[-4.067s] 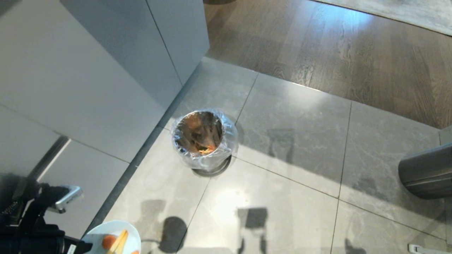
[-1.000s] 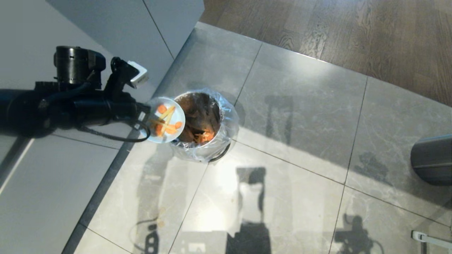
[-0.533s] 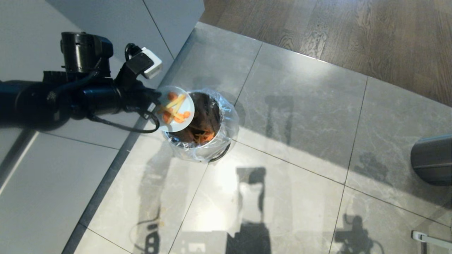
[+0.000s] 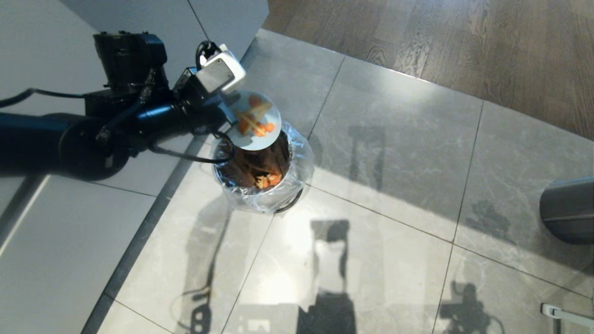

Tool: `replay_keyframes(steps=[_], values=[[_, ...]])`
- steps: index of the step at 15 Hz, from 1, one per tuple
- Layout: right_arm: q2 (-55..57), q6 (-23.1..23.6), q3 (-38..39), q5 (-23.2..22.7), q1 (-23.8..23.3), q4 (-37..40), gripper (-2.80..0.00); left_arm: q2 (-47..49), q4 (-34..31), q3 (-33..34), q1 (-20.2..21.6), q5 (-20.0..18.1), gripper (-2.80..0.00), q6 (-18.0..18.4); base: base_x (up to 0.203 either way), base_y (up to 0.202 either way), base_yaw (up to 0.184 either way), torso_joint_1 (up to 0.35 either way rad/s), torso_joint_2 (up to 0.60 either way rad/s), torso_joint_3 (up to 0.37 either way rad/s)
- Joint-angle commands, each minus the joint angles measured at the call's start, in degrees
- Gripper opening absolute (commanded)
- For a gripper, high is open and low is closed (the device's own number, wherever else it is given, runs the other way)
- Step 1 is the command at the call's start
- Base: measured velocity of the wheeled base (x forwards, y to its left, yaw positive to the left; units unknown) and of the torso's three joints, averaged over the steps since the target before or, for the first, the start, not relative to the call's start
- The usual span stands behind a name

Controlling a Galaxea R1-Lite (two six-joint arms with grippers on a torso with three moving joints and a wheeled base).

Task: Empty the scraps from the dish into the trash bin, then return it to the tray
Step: Pour the leftover food from the bowl into the trash can

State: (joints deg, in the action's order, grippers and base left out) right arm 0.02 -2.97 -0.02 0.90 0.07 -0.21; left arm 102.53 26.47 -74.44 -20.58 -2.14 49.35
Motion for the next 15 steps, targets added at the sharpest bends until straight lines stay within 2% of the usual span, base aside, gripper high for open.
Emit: replay_keyframes(steps=[1,3,4,5,7,10,15], values=[[0.0,0.0,0.0,0.0,0.0,0.0,-2.8,1.1,1.8,0.8,-1.0,-0.5,-2.8,6.4,0.0,0.0,0.0,0.0,0.0,0.0],[0.0,0.0,0.0,0.0,0.0,-0.1,-2.8,2.1,5.0,1.4,-1.0,-0.6,-2.8,14.7,0.0,0.0,0.0,0.0,0.0,0.0],[0.0,0.0,-0.1,0.0,0.0,0.0,-2.8,2.4,6.0,2.5,-1.0,-0.7,-2.8,17.7,0.0,0.0,0.0,0.0,0.0,0.0],[0.0,0.0,0.0,0.0,0.0,0.0,-2.8,2.6,6.6,4.2,-1.0,-0.7,-2.8,19.0,0.0,0.0,0.0,0.0,0.0,0.0],[0.0,0.0,0.0,0.0,0.0,-0.1,-2.8,3.4,10.1,6.6,-1.0,-0.6,-2.8,19.2,0.0,0.0,0.0,0.0,0.0,0.0],[0.0,0.0,0.0,0.0,0.0,-0.1,-2.8,4.8,21.5,9.7,-0.5,-0.4,-2.8,19.0,0.0,0.0,0.0,0.0,0.0,0.0],[0.0,0.0,0.0,0.1,0.0,0.0,-2.8,6.6,35.4,11.4,0.3,-0.4,-2.8,19.0,0.0,0.0,0.0,0.0,0.0,0.0]])
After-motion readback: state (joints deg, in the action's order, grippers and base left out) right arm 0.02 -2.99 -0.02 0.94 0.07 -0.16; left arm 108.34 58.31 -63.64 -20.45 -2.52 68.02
